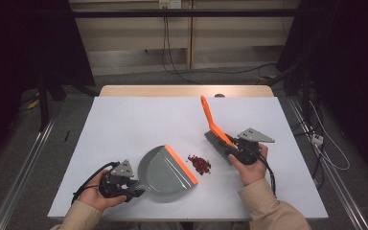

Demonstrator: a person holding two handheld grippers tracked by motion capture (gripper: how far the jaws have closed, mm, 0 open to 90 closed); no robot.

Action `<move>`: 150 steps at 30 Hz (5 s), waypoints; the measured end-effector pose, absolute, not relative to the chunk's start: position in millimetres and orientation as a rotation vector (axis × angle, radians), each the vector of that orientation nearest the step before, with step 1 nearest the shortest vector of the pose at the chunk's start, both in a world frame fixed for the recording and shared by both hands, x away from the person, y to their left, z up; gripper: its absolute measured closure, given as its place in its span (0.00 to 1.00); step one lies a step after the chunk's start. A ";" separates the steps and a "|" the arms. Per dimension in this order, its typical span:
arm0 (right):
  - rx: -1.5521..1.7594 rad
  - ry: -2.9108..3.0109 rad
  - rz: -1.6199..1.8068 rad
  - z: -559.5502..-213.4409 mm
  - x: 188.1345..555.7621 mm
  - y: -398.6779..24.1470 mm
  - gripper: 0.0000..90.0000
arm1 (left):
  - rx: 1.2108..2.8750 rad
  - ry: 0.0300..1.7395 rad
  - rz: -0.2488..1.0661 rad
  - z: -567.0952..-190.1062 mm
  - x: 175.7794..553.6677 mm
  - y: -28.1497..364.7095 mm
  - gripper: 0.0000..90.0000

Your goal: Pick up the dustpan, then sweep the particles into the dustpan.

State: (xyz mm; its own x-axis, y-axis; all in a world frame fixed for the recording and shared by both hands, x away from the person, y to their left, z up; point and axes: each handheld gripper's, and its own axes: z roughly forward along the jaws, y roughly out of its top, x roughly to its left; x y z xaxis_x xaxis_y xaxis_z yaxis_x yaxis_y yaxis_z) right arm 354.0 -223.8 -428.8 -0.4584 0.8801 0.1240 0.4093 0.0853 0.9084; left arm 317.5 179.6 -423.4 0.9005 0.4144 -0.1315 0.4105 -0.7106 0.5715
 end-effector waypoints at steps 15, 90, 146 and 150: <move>1.197 1.998 1.265 -438.5 356.9 -200.5 0.79 | 2.393 0.582 0.017 -423.6 321.0 170.5 0.65; 1.206 1.997 1.305 -447.8 312.2 -152.7 0.78 | 2.442 0.612 -0.073 -419.9 316.6 143.6 0.70; 1.062 1.994 1.316 -452.2 308.4 -127.8 0.78 | 2.419 0.634 -0.102 -421.3 322.6 150.5 0.70; 1.057 1.983 1.411 -444.0 304.7 -120.8 0.79 | 2.424 0.633 -0.098 -421.6 322.3 150.7 0.70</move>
State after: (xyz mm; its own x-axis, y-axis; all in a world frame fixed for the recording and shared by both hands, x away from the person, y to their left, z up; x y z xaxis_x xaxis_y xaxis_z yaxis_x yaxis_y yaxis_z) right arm 304.7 -120.8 -444.0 -0.5844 0.8100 0.0483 0.3114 0.1688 0.9352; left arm 322.3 150.7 -421.6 0.8821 0.4177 -0.2176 0.4639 -0.6906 0.5548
